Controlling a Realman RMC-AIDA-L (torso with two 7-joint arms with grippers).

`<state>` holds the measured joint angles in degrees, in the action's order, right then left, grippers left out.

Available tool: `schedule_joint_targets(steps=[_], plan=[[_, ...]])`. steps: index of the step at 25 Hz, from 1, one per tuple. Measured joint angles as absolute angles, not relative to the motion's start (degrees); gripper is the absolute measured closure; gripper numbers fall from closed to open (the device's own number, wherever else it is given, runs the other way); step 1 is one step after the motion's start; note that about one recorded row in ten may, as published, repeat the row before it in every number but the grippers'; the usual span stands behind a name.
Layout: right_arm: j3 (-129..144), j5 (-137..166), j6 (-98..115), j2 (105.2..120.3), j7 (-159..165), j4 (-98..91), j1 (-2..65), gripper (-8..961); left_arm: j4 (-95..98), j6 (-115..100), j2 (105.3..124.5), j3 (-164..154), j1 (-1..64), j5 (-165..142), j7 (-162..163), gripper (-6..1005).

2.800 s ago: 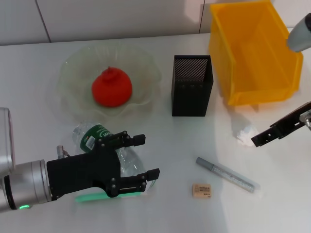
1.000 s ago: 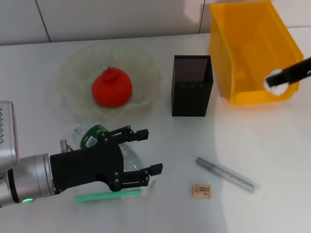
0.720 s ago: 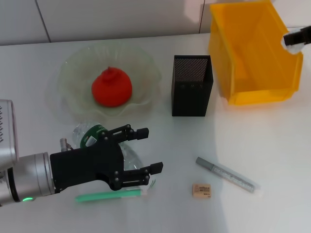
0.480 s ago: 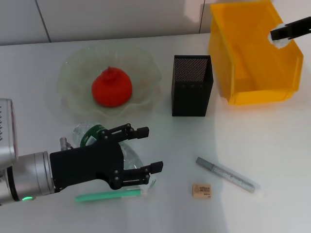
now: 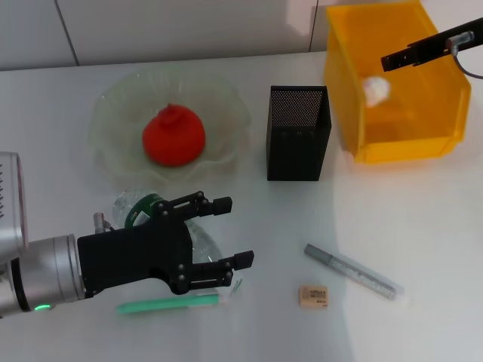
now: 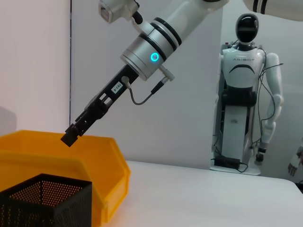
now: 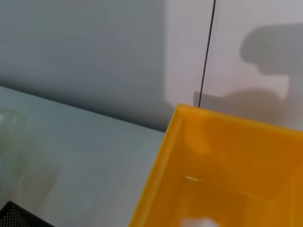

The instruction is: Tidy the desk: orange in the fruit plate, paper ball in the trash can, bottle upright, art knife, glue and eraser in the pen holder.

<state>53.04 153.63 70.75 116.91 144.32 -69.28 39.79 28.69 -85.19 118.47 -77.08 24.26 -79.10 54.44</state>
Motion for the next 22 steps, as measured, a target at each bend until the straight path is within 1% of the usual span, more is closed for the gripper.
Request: schedule_joint_targets(steps=[3, 7, 9, 10, 11, 12, 13, 14, 15, 16, 19, 20, 22], plan=[[53.02, 153.63, 71.23, 117.14, 144.54, -70.68, 39.32, 314, 28.82, -85.29, 118.47, -77.00, 24.23, -79.10, 54.49, 205], [52.92, 152.57, 75.86, 117.71, 145.54, -77.40, 37.18, 190, 28.86, -85.42, 118.44, -76.96, 24.22, -79.10, 54.53, 206], [52.98, 150.31, 79.09, 118.54, 145.66, -83.97, 34.38, 128, 28.87, -86.32, 118.35, -76.61, 23.80, -79.03, 54.53, 207], [53.35, 147.03, 82.44, 119.04, 145.71, -90.50, 30.94, 124, 28.87, -86.32, 118.35, -76.61, 23.80, -79.03, 54.53, 207], [53.35, 147.03, 82.44, 119.04, 145.71, -90.50, 30.94, 121, 28.87, -86.32, 118.35, -76.61, 23.80, -79.03, 54.53, 207], [53.56, 144.92, 84.10, 119.11, 145.65, -93.38, 29.11, 117, 28.87, -86.32, 118.35, -76.61, 23.80, -79.03, 54.53, 207], [53.69, 139.64, 86.73, 119.13, 144.18, -96.99, 25.53, 113, 28.86, -86.88, 118.29, -76.09, 23.41, -79.02, 54.52, 208], [53.69, 139.64, 86.73, 119.13, 144.18, -96.99, 25.53, 113, 28.86, -86.88, 118.29, -76.09, 23.41, -79.02, 54.52, 208], [53.69, 132.56, 87.90, 119.22, 140.44, -98.86, 21.10, 113, 29.04, -87.10, 118.23, -75.67, 22.95, -79.03, 54.48, 208], [53.69, 132.56, 87.90, 119.22, 140.44, -98.86, 21.10, 113, 29.04, -87.10, 118.23, -75.67, 22.95, -79.03, 54.48, 208], [53.34, 121.60, 88.02, 119.36, 132.14, -97.76, 14.86, 114, 29.34, -87.43, 118.19, -75.18, 22.56, -79.10, 54.32, 209], [53.15, 117.86, 88.03, 119.39, 128.67, -96.35, 12.90, 114, 29.64, -88.95, 117.74, -74.05, 21.96, -79.18, 53.61, 209], [53.04, 111.48, 88.46, 119.32, 121.65, -91.93, 9.79, 114, 29.64, -89.21, 117.53, -73.75, 21.92, -79.23, 53.80, 210]])
